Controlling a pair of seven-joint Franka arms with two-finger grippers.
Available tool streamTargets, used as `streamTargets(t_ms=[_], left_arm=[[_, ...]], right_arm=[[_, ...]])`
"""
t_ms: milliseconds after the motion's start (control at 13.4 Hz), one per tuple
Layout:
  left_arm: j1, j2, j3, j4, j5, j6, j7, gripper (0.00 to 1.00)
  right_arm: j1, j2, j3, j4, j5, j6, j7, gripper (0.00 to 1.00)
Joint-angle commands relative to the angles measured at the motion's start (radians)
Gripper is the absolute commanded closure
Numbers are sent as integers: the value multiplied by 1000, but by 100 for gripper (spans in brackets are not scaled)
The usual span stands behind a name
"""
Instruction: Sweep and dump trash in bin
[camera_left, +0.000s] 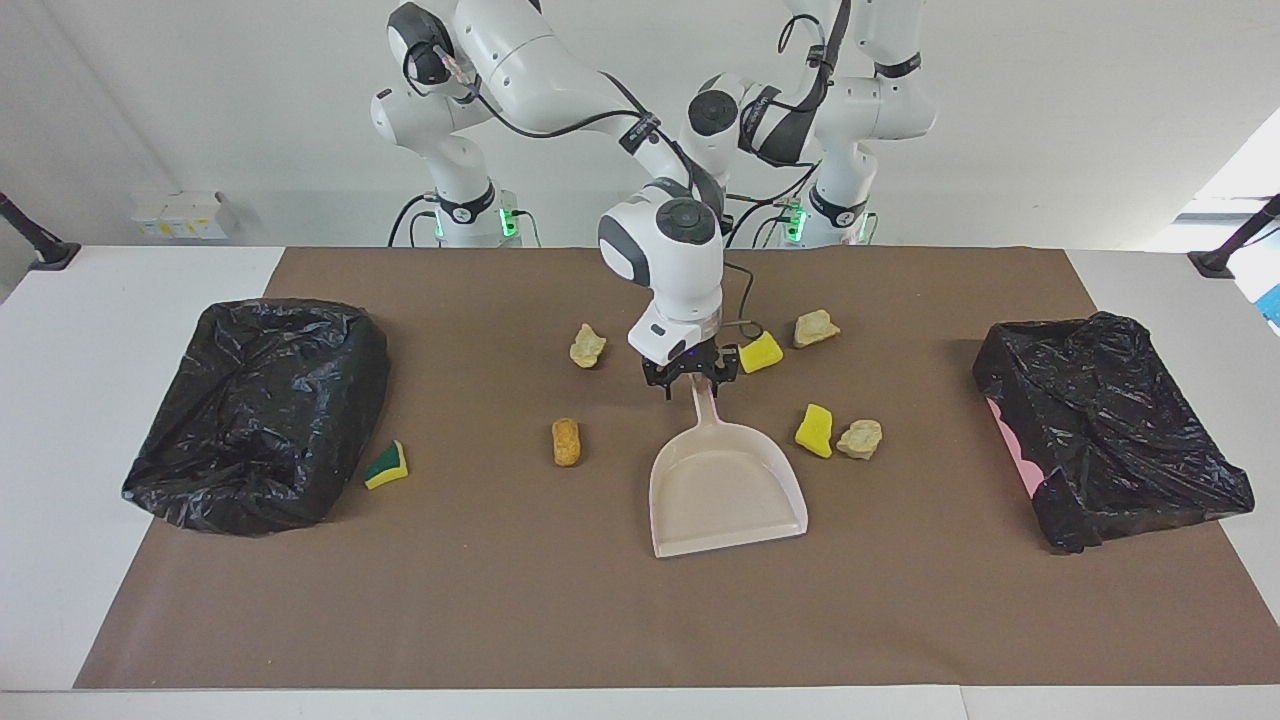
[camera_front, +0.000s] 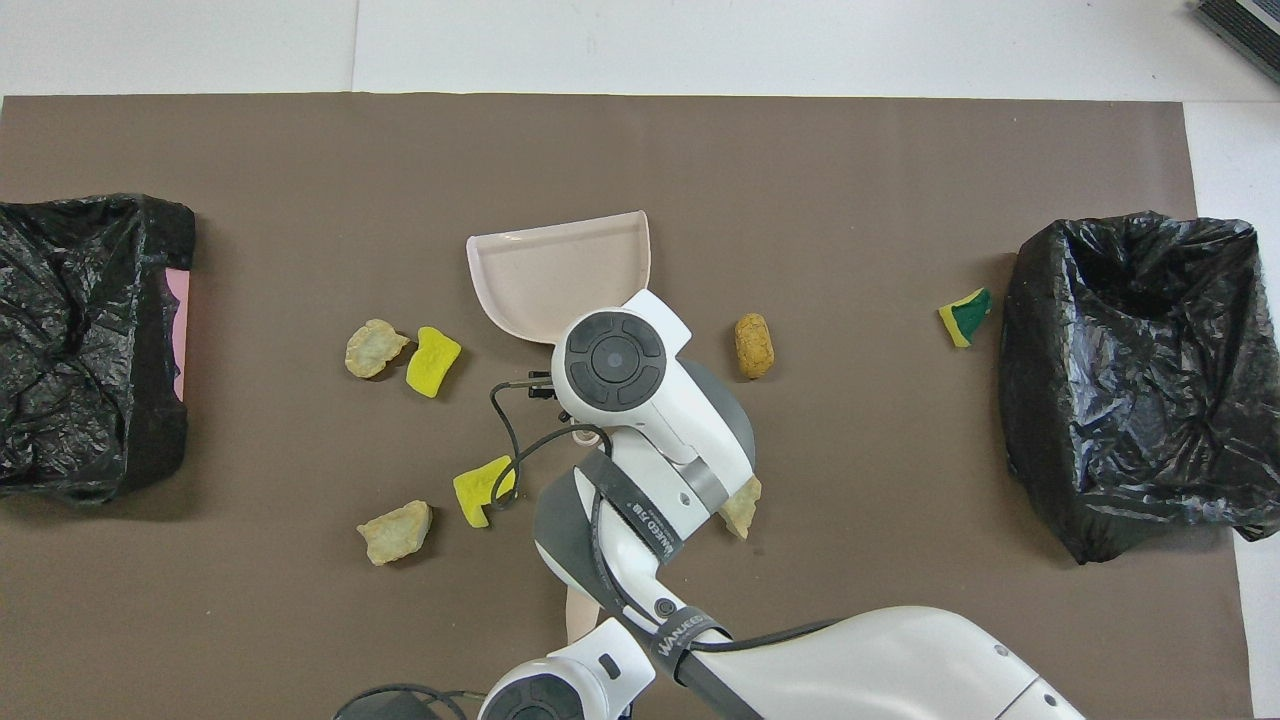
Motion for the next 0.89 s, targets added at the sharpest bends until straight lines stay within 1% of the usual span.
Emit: streamTargets(t_ms=[0, 74, 149, 223, 298, 372, 447, 521, 670, 819], left_arm=[[40, -54, 2, 16, 26, -56, 0, 100], [50, -69, 5, 16, 28, -76, 3, 100], [50, -78, 32, 17, 31, -93, 3, 100], [49, -94, 66, 17, 41, -122, 10, 100], [50, -94, 74, 16, 60, -135, 9, 100], [66, -94, 80, 16, 61, -126, 11, 100], [104, -91, 77, 17, 63, -118, 18, 100], [112, -85, 77, 16, 63, -100, 55, 100], [170, -71, 78, 16, 61, -86, 197, 100], [222, -57, 80, 16, 61, -81, 295, 100]], right_arm=[[-15, 7, 8, 7, -21, -11, -66, 32], [-15, 7, 8, 7, -21, -17, -88, 42], [-16, 7, 10, 7, -19, -18, -98, 55], [-18, 7, 8, 9, -19, -18, -98, 69], [-18, 7, 8, 9, -19, -18, -98, 82], [-26, 7, 10, 10, -18, -17, -98, 92], [-32, 7, 10, 10, -16, -17, -98, 100], [-35, 2, 8, 12, -3, -18, -100, 100], [-61, -7, 10, 10, -1, -26, -103, 100], [-64, -27, 10, 7, -1, -52, -118, 100]])
